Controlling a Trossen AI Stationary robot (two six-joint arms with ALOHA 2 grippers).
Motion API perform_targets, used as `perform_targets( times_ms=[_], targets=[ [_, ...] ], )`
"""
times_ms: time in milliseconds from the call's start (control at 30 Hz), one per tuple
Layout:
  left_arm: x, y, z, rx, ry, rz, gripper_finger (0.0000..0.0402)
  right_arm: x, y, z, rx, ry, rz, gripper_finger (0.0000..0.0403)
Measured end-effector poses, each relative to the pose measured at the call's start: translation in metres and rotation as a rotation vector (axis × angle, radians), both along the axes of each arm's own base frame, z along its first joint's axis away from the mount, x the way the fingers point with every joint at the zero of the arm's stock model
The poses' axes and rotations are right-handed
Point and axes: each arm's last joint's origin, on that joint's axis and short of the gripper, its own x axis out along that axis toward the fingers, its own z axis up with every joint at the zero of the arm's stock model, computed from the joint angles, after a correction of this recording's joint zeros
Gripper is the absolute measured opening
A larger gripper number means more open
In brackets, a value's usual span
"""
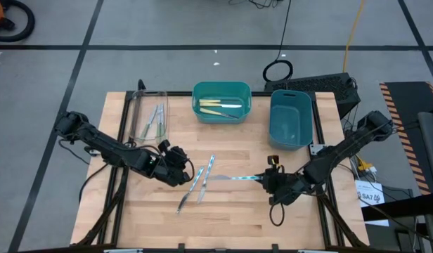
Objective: Sort silverware by color (type)
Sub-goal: Put the right blue knife into the blue bin
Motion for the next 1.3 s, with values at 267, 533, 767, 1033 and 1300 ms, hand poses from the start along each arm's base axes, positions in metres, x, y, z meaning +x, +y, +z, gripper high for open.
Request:
perform_targets(
  times_ms=[267,533,767,1033,1300],
  targets=[
    [0.002,-0.001,0.001,-0.008,-0.022,-0.002,0.0092,0.007,0.003,0.036,-0.152,-0.038,-0.01,0.0049],
    [0.004,-0.002,0.003,-0.005,-0.041,-0.02,0.0092,0.008,0.004,0.05,-0.297,-0.096,-0.046,0.0049],
    [0.004,-0.002,0.003,-0.005,-0.041,-0.02,0.0092,0.002,0.01,0.052,-0.406,-0.15,-0.078,0.0049],
    [0.004,-0.002,0.003,-0.005,-0.041,-0.02,0.0092,-0.004,0.016,0.054,-0.473,-0.195,-0.107,0.0049],
    [0.004,-0.002,0.003,-0.005,-0.041,-0.02,0.0092,-0.004,0.015,0.054,-0.451,-0.204,-0.122,0.0049]
  ],
)
